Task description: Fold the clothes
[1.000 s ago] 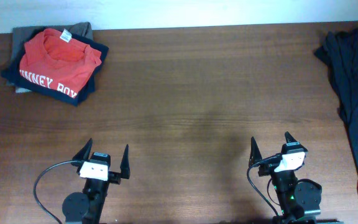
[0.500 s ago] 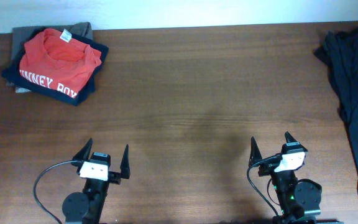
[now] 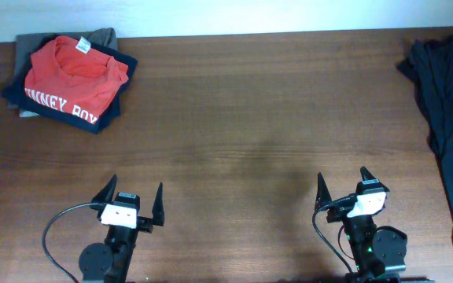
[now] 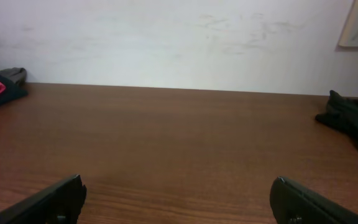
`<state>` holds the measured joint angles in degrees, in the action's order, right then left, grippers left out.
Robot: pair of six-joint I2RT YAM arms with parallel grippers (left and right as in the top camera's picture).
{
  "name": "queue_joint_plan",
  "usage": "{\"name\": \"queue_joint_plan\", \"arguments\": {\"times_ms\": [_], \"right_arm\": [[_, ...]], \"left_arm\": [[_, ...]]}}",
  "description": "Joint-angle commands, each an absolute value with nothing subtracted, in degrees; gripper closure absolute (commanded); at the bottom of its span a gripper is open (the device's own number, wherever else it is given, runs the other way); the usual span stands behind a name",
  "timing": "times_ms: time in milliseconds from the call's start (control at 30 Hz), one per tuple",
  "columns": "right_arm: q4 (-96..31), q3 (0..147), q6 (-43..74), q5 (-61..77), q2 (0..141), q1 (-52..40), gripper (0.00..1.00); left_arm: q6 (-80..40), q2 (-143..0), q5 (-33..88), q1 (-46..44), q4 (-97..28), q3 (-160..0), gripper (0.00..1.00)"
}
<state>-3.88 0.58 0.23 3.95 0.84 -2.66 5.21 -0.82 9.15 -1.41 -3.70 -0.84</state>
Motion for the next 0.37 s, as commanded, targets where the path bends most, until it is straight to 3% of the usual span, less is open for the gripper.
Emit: {"name": "queue_joint_plan", "arguments": {"times_ms": [0, 333], "right_arm": [[-4.2, 0.3, 0.9, 3.4, 0.3, -2.2, 0.01], [-4.2, 0.3, 0.9, 3.4, 0.3, -2.2, 0.01]], "left_arm": [[6.1, -0.3, 8.5, -1.1, -3.9, -0.5, 0.01], [6.1, -0.3, 8.5, -1.1, -3.9, -0.5, 0.00]]}}
